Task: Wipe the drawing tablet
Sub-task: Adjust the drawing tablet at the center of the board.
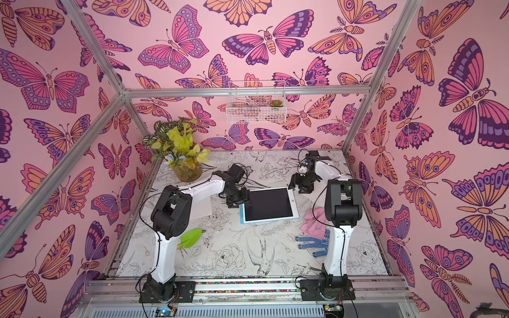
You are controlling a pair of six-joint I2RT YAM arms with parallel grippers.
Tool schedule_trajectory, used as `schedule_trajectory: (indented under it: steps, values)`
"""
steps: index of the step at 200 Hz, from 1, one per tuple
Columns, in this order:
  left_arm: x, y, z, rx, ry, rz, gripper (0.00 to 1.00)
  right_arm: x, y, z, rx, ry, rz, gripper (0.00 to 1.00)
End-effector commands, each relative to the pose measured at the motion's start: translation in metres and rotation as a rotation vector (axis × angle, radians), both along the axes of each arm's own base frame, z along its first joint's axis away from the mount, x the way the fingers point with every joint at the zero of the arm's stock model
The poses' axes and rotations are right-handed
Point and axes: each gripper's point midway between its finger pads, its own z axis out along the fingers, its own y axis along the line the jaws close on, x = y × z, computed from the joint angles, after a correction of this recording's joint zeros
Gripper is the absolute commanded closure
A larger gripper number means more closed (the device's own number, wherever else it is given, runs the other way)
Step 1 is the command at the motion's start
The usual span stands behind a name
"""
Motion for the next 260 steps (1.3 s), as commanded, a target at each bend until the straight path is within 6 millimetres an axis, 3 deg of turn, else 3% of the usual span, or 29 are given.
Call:
schedule_trajectory:
  steps: [1,38,64,89,157,231,260]
  values:
    - [-0.020,0.031,-0.042,0.131,0.110,0.021,0.26,0.000,0.007,-0.017,0.025,0.044,0.028,0.34]
    - [-0.016,0.028,-0.047,0.105,0.127,0.010,0.26,0.013,0.016,-0.021,0.079,0.032,0.058,0.33]
    - [-0.016,0.027,-0.053,0.102,0.143,0.013,0.26,0.015,0.034,-0.023,0.170,0.055,0.094,0.34]
    - [-0.015,0.024,-0.060,0.089,0.158,0.010,0.26,0.006,0.056,-0.012,0.258,0.058,0.161,0.34]
    - [-0.008,0.015,-0.065,0.060,0.166,0.015,0.26,0.004,0.077,0.029,0.373,-0.012,0.190,0.39]
    - [0.000,0.013,-0.061,0.052,0.149,0.021,0.26,-0.001,0.086,0.037,0.387,0.003,0.219,0.41]
    - [0.006,0.007,-0.059,0.034,0.143,0.024,0.26,0.007,0.084,0.041,0.362,-0.021,0.205,0.41]
